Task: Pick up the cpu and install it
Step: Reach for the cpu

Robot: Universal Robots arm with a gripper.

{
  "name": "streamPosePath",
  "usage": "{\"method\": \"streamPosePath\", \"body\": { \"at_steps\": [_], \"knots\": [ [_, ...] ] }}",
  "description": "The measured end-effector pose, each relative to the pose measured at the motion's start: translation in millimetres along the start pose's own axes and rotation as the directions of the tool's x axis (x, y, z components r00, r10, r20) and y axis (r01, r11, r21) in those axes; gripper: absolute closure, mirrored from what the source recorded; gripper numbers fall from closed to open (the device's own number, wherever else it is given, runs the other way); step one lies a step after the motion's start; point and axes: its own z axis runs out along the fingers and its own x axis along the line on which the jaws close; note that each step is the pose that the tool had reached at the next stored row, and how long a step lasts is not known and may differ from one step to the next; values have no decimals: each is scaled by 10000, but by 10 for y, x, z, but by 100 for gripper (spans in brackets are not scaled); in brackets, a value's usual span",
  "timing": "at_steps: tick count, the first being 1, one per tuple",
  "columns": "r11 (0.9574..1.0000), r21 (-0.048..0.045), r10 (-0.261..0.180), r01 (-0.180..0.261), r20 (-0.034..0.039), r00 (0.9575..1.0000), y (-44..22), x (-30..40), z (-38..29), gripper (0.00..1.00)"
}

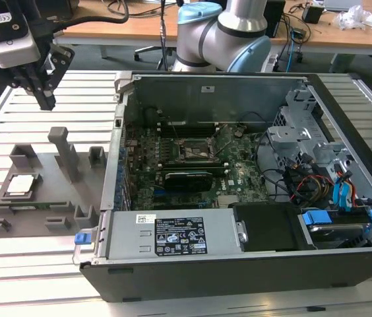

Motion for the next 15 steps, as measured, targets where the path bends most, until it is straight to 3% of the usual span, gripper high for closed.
{"method": "streamPosePath", "body": {
  "at_steps": [7,13,15],
  "knots": [
    [10000,1,1,-1,0,10000,-9,116,0,89],
    [10000,-1,2,-2,1,10000,-11,154,1,89],
    [10000,0,0,0,0,10000,-16,212,-1,89]
  ]
}}
